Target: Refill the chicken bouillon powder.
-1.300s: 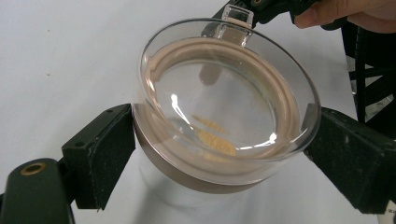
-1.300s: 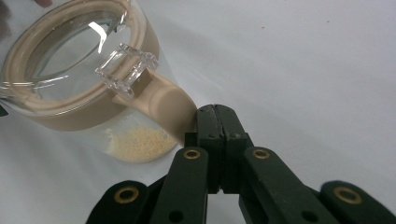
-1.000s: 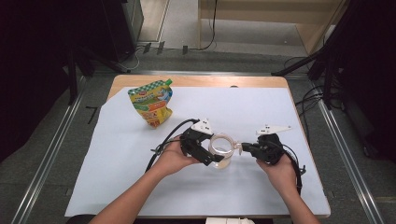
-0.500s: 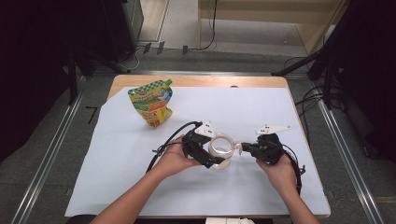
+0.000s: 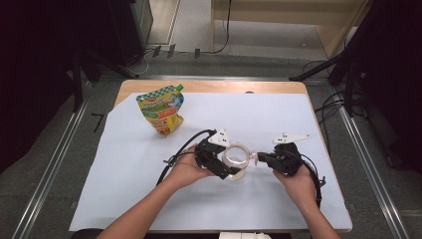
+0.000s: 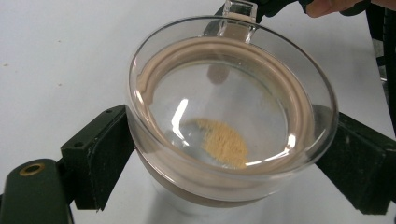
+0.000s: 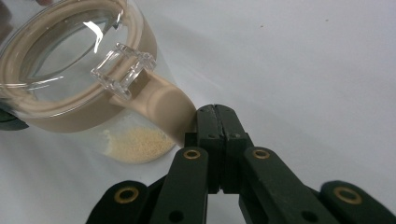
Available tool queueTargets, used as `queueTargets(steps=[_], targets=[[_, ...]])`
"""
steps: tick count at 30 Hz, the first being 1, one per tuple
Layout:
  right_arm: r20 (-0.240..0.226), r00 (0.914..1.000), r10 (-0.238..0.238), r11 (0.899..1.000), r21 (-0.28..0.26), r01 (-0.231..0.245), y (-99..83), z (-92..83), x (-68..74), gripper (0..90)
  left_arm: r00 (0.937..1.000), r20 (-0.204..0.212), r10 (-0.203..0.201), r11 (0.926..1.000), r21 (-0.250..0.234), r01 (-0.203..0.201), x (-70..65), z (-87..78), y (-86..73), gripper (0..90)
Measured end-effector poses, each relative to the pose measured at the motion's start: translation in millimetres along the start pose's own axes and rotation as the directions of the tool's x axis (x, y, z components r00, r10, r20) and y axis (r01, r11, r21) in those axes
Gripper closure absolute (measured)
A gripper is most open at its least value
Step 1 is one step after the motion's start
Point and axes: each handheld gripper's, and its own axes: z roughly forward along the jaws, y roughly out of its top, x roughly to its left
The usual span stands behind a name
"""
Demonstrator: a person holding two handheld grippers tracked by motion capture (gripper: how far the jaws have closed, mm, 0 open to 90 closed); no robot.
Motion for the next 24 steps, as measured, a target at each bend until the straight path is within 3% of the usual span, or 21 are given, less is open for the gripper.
queueTargets(steps=[22,23,24], targets=[[0.001,1.0,0.009,1.0,0.0,-0.009,-0.4,0.2,0.3,90.0,0.9983,-0.021,0.055,0.9984,-0.01,-0.055,-4.9,-11.2,16.9,11.1],[-0.001,1.0,0.006,1.0,0.002,-0.006,-0.7,0.0,0.3,90.0,0.9983,0.017,0.056,0.9976,-0.041,-0.056,-5.7,-14.5,20.1,15.3],[-0.005,0.9999,0.011,1.0,0.006,-0.011,-0.7,0.0,0.8,90.0,0.9983,0.017,0.056,0.9976,-0.041,-0.056,-5.7,-14.5,20.1,21.5]])
